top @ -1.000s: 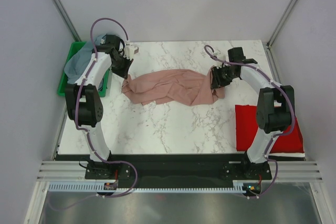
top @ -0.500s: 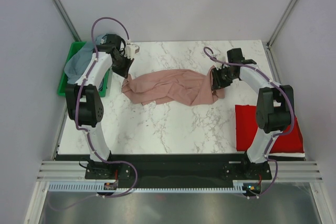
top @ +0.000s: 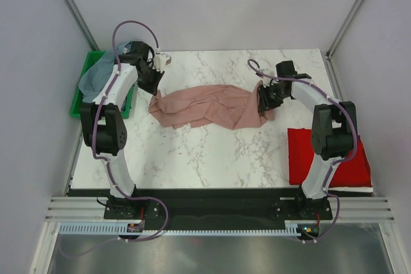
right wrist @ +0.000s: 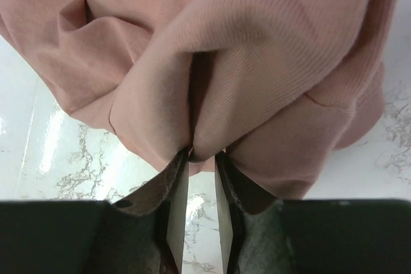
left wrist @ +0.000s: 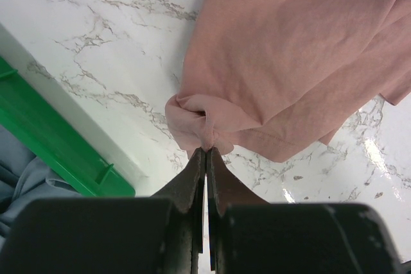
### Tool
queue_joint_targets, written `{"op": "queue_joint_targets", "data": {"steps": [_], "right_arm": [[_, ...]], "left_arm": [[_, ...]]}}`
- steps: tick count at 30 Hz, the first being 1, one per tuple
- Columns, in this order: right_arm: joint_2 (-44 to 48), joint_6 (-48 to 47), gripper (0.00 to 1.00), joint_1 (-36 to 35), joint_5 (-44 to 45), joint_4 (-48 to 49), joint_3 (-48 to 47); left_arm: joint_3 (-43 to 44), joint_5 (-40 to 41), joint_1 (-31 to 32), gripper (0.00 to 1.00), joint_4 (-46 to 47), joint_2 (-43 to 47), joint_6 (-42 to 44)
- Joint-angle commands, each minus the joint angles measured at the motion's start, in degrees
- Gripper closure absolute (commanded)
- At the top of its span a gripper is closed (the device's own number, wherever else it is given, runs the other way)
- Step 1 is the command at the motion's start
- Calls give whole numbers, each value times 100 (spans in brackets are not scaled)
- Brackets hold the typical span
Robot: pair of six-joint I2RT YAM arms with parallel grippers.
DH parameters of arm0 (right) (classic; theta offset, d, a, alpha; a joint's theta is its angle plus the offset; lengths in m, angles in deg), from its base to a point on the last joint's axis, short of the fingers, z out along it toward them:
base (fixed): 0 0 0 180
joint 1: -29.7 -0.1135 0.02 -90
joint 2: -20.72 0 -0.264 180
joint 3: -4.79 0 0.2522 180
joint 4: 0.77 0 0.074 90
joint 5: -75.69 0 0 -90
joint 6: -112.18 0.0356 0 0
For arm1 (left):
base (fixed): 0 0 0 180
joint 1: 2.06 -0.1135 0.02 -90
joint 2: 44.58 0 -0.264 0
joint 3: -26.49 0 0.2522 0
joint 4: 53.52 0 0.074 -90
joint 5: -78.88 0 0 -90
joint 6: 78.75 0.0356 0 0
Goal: Fold and stack the t-shirts
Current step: Flatten the tshirt out
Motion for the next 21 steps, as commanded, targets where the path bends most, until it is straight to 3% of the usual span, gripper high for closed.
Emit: {"op": "queue_joint_targets", "data": {"steps": [1, 11, 21], "right_arm": [[-21, 56, 70, -57, -139, 107, -39], [251, 20, 100, -93, -95, 344, 14], [2034, -629, 100, 13, 256, -438, -372]], "left_arm": [[166, 83, 26, 96, 105, 23, -84], [166, 110, 53, 95, 105, 49, -76], [447, 260, 44, 95, 122, 330, 47]]}}
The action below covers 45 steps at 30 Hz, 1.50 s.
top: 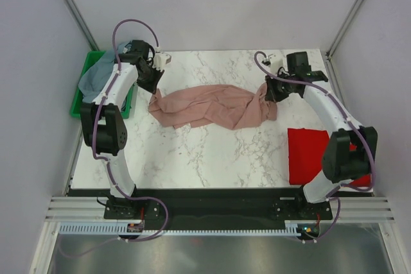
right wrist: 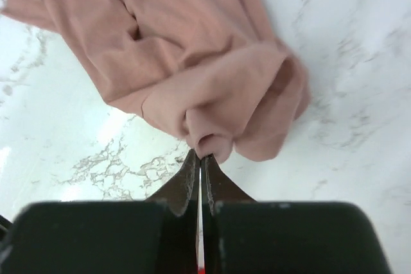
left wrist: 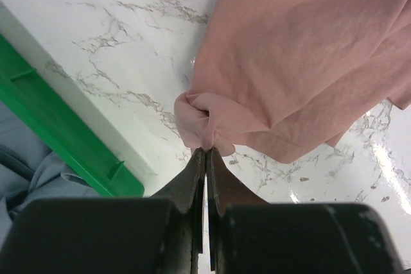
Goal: Fold and stack the t-shirts
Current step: Flatten the tshirt out
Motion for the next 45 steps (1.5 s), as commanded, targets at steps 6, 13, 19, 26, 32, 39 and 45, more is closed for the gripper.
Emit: {"op": "queue_joint_targets", "data": {"steps": [6, 13, 19, 26, 32, 39, 45], "right_arm": [[1486, -309, 100, 109, 255, -481, -1283], [1355, 131, 100, 390, 536, -402, -2592], [1301, 350, 100, 443, 580, -463, -3753], [1916, 579, 100, 443, 615, -446, -4044], [2277, 816, 100, 443, 1299, -113, -4290], [2111, 553, 100, 443, 1644, 284, -4282], [2128, 579, 100, 443, 1179, 503, -3290]], "left_arm": [[1204, 113, -46, 97, 160, 653, 37], [2146, 148, -72, 98, 221, 1207, 71], [2533, 236, -72, 98, 344, 1778, 98], [2366, 306, -72, 98, 432, 2630, 80], [2384, 289, -72, 97, 775, 3211, 89], [1972, 324, -72, 96, 942, 3211, 309], [243, -80, -72, 97, 951, 2896, 72]]}}
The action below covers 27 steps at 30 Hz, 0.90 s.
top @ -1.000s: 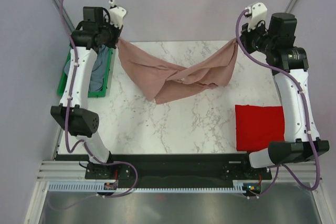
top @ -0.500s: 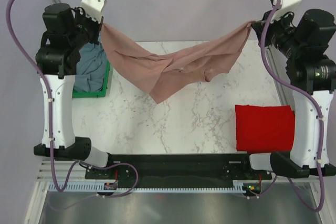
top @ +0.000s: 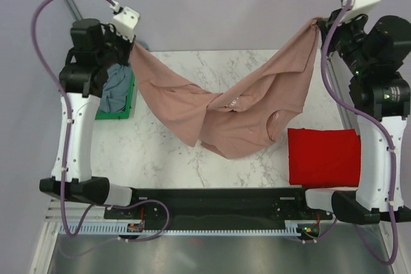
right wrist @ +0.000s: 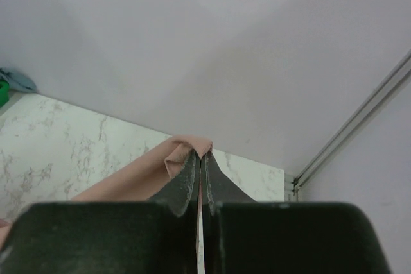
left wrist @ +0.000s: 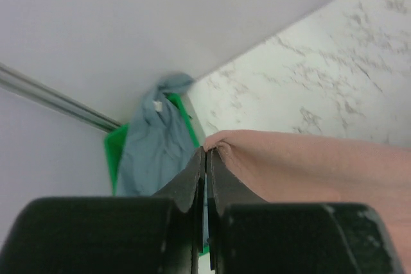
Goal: Fold and stack the t-shirts
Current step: Flatten the tshirt out
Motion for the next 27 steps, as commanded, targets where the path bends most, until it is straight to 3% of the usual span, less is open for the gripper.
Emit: {"op": "queue_joint_targets", "data": {"steps": [1, 5, 7, 10, 13, 15, 17, 21, 24, 27], "right_arm": [[-121, 7, 100, 17, -285, 283, 725], [-296, 24, 100, 17, -585, 388, 1510], [-490, 59, 100, 26, -638, 432, 1774], [-762, 7, 100, 17, -867, 423, 1923], [-1017, -125, 100, 26, -885, 344, 1985], [-1175, -178, 100, 26, -867, 344, 2073], [-1272, -161, 100, 17, -867, 344, 2117], [-1457, -11, 100, 8, -1060, 467, 2292], [-1589, -55, 100, 17, -1087, 458, 2267], [-1703, -134, 100, 17, -1096, 415, 2162]], "left_arm": [[-932, -353, -29, 97, 44, -488, -14], [-1426, -662, -20, 94, 210, -1295, -5], [-1181, -567, -20, 79, 263, -2057, -154], [-381, -241, -20, 65, 176, -2711, -698], [-562, -905, 67, 50, 18, -2520, -787], [-1280, -1302, 182, 44, -148, -2134, -822], [-1853, -1663, 558, 44, -211, -1809, -866], [-2769, -1542, 1639, 43, -229, -1965, -953], [-2753, -1183, 2534, 43, -150, -2421, -1051], [-2403, -944, 2783, 42, -193, -2948, -1182]]}}
